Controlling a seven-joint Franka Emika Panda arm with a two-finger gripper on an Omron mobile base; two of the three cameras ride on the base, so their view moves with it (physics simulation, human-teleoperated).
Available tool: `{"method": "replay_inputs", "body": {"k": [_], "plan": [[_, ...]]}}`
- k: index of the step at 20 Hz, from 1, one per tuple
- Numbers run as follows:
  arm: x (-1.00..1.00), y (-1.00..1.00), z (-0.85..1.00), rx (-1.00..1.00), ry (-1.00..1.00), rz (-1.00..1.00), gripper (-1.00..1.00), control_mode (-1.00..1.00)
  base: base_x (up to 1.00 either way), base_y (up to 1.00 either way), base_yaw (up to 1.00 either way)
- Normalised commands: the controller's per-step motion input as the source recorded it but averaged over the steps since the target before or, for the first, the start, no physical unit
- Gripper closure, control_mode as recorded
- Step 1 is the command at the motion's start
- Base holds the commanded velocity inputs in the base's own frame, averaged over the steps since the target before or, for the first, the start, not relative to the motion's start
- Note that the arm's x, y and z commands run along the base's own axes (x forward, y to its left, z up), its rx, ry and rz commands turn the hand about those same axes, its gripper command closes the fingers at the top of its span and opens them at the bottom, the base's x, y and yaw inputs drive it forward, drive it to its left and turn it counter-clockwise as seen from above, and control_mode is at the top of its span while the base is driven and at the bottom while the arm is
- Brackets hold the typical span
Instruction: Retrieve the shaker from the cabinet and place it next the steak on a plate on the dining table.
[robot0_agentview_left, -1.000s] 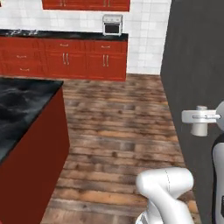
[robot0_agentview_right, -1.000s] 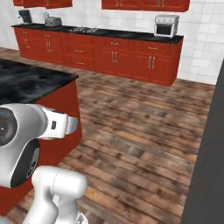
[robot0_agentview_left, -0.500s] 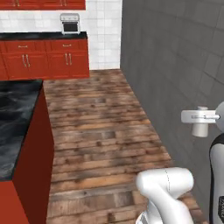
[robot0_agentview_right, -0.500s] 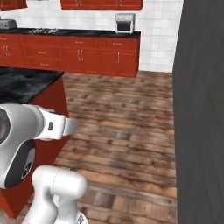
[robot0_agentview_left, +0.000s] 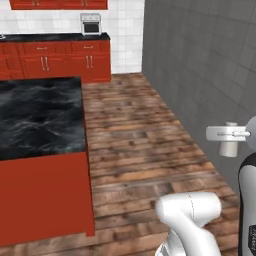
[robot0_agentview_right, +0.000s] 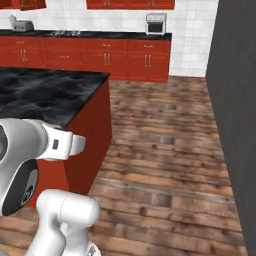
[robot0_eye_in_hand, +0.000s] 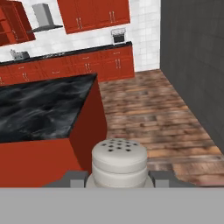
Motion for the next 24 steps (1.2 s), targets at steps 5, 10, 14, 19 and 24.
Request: {"method": "replay_inputs", "body": {"k": [5,10,14,19,24], "plan": [[0.00,0.00,0.00,0.00,0.00,0.00,1.00,1.00,-1.00,1.00,0.00],[0.00,0.00,0.00,0.00,0.00,0.00,1.00,1.00,-0.98,1.00,0.00],[0.00,0.00,0.00,0.00,0.00,0.00,1.00,1.00,-0.55,1.00,0.00],[0.00,0.00,0.00,0.00,0.00,0.00,1.00,1.00,-0.03,1.00,0.00],[0.00,0.00,0.00,0.00,0.00,0.00,1.00,1.00,0.00,1.00,0.00]]}}
